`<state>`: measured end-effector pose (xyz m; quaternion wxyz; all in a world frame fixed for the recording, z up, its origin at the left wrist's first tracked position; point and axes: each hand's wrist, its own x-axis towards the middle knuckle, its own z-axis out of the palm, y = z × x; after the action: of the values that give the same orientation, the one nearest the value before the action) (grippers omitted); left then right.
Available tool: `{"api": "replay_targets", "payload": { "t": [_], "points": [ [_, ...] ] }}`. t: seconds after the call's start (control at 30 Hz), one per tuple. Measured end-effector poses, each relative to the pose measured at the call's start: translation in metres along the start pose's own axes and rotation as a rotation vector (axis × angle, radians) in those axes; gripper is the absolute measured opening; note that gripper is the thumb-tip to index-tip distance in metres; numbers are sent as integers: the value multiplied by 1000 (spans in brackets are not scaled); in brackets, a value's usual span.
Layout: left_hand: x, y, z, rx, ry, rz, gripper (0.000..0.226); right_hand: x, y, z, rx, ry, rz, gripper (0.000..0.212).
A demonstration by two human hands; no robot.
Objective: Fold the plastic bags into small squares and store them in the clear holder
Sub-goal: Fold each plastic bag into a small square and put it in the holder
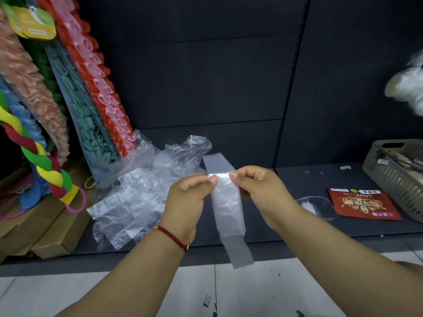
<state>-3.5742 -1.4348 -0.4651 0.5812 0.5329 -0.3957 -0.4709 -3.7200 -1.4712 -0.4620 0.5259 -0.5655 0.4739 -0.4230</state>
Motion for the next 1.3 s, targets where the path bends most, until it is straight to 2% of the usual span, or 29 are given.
{"api": "replay_targets", "payload": {
  "t": [0.1, 0.17, 0.23, 0.3, 0.47, 0.57, 0.63, 0.77, 0.97, 1.3],
  "points": [
    [2, 2, -2, 190, 29, 186, 15, 1, -8, -6, 33, -58, 49, 26],
    [4, 2, -6, 372, -23, 324, 17, 1, -15, -11, 57, -108, 111, 23],
    [6, 1, -9, 419, -105, 387, 17, 1, -19, -15, 93, -130, 153, 20],
    [3, 1, -7, 291, -144, 364, 21, 2, -19, -19, 127, -137, 161, 19],
    [-3, 7, 3, -187, -122, 92, 28, 2, -17, -22, 76, -163, 118, 15],
    [-1, 9, 4, -316, -143, 8, 52, 3, -13, -24, 86, -141, 129, 13],
    [-1, 9, 4, -353, -180, -16, 58, 3, -11, -23, 111, -120, 144, 13],
    [-3, 8, 6, -409, -189, -41, 54, 4, -7, -20, 179, -104, 168, 11],
    [-6, 4, 10, -388, -127, -2, 27, 2, -5, -11, 240, -96, 137, 13],
    [-6, 1, 15, -359, -115, 49, 37, -1, -3, -4, 265, -46, 31, 14]
  ]
}}
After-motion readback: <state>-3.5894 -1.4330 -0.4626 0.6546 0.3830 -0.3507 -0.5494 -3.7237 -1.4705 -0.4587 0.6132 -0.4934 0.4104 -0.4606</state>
